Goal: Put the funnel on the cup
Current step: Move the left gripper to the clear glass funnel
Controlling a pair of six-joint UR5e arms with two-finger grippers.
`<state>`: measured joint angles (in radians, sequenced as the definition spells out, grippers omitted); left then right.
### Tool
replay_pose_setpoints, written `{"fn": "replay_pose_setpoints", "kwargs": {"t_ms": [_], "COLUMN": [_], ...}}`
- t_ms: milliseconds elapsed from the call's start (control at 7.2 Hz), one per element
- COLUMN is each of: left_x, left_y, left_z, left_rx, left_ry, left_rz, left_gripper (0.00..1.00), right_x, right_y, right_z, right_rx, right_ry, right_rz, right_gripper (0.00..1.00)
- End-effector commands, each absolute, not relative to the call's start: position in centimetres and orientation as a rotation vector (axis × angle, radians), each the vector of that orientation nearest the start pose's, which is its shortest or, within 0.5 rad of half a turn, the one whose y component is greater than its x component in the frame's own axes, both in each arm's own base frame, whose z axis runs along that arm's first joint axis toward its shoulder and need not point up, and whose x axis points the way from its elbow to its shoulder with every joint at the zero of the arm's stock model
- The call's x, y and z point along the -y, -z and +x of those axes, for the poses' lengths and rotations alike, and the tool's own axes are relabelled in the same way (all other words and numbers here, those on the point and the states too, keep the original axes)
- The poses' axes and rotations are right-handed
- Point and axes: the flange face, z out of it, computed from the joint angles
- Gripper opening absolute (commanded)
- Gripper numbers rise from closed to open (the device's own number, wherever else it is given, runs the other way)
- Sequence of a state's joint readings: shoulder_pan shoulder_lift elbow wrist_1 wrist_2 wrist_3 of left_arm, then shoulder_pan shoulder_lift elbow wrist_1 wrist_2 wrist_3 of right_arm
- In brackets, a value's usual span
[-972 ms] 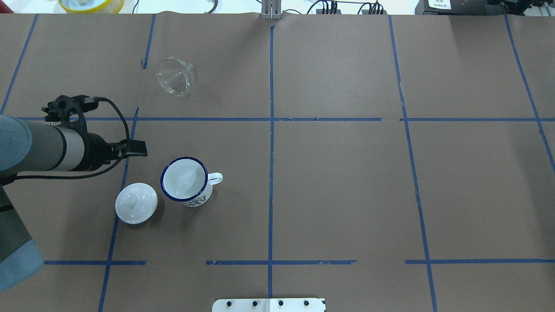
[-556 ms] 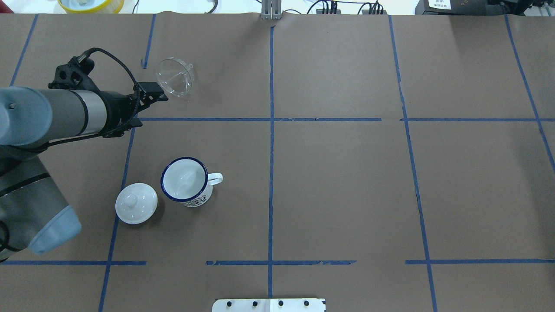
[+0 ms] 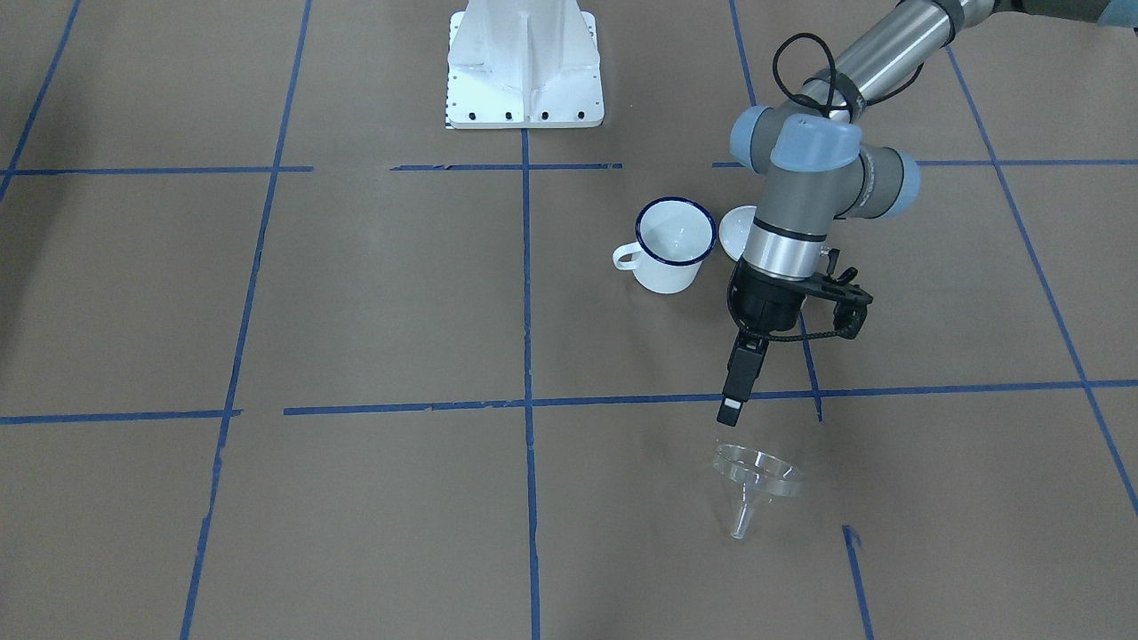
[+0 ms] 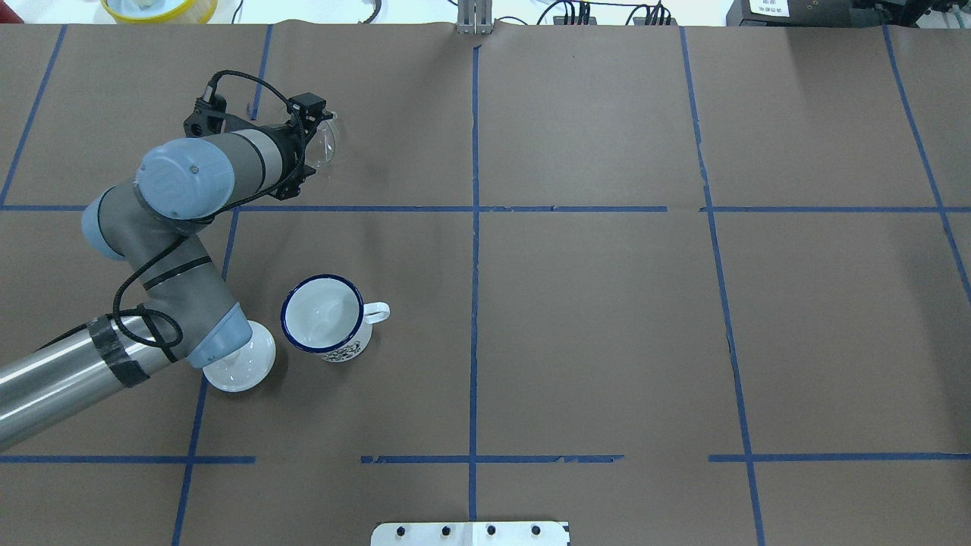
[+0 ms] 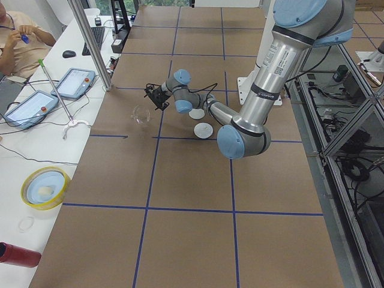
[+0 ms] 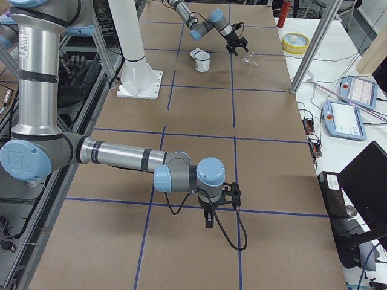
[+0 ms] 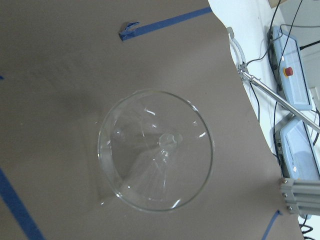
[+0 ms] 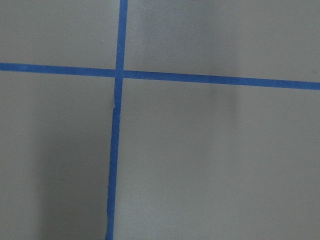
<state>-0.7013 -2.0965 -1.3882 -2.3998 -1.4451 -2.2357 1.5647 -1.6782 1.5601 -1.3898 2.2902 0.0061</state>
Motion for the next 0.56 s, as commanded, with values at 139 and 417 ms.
{"fn": "replay_pose_setpoints", "kwargs": {"t_ms": [139,417], "left_x": [59.4,60.9], "left_y": [-36.5,-36.2], "left_z": [46.8,44.9], "left_rx": [-1.277,-1.308], "left_ry": [1.31,1.357], "left_rz": [0.178,0.191], "left_gripper": [0.93,0.64], "right_x": [44.9,44.9], "right_y": [-70.0,-70.0], "right_z": [6.5,6.5], "right_rx": [0.72,0.72], "right_ry": [0.023,0.023], "right_rz": [0.056,0.056], "right_gripper": [1.0,1.0]}}
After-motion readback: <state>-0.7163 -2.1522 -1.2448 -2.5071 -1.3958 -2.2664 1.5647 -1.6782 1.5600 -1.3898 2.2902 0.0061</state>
